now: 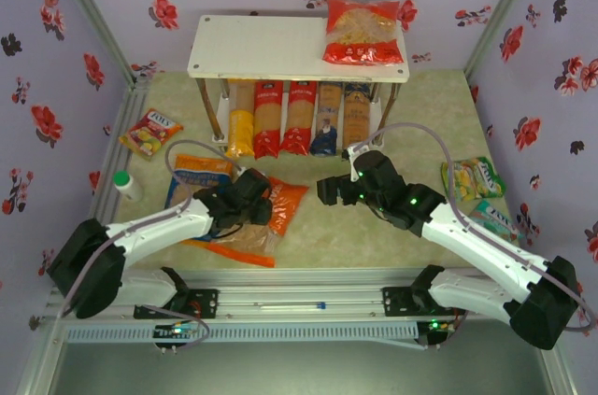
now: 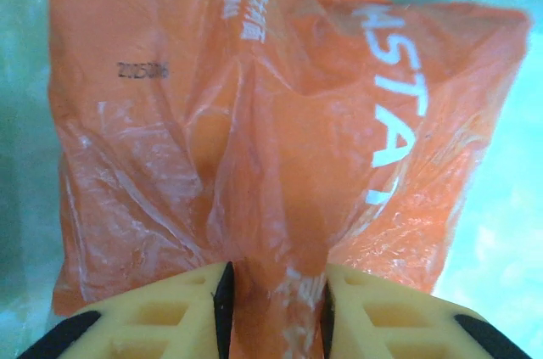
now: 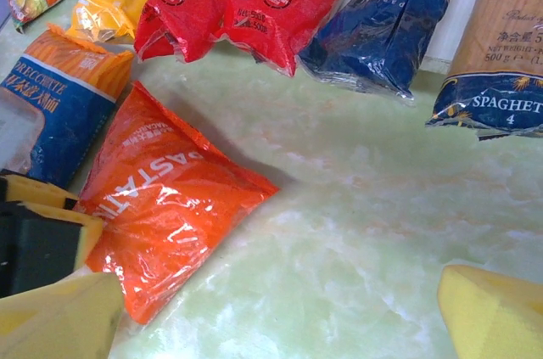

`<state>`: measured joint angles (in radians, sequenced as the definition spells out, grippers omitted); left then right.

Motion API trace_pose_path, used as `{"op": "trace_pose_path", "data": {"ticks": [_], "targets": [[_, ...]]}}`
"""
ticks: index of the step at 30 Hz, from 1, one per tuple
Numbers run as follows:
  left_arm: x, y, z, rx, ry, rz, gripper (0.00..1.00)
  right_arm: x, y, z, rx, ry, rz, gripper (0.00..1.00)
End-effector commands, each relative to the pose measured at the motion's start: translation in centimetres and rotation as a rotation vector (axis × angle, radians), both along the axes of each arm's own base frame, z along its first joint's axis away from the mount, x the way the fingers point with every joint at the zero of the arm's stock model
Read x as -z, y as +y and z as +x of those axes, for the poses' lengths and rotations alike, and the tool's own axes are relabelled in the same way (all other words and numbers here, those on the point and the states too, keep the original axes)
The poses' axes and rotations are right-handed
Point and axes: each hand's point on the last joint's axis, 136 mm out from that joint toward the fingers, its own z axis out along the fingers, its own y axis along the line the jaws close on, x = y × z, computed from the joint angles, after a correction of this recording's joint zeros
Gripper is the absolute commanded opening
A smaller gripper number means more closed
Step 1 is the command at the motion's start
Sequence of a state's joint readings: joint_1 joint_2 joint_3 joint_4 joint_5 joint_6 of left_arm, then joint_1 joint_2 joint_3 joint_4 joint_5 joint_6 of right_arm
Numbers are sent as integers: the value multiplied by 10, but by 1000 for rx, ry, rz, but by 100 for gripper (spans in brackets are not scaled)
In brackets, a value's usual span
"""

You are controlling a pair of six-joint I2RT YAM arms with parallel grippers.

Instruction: Place and organize the pasta boxes and bags onto the shelf

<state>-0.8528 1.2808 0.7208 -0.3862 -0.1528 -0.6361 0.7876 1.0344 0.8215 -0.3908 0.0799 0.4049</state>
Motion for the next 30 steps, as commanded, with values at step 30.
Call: {"op": "trace_pose_path", "data": {"ticks": [30], "targets": [[-171,-6,20,123,-305,-94,0,-4,-9,10,85,-18,-8,96]]}}
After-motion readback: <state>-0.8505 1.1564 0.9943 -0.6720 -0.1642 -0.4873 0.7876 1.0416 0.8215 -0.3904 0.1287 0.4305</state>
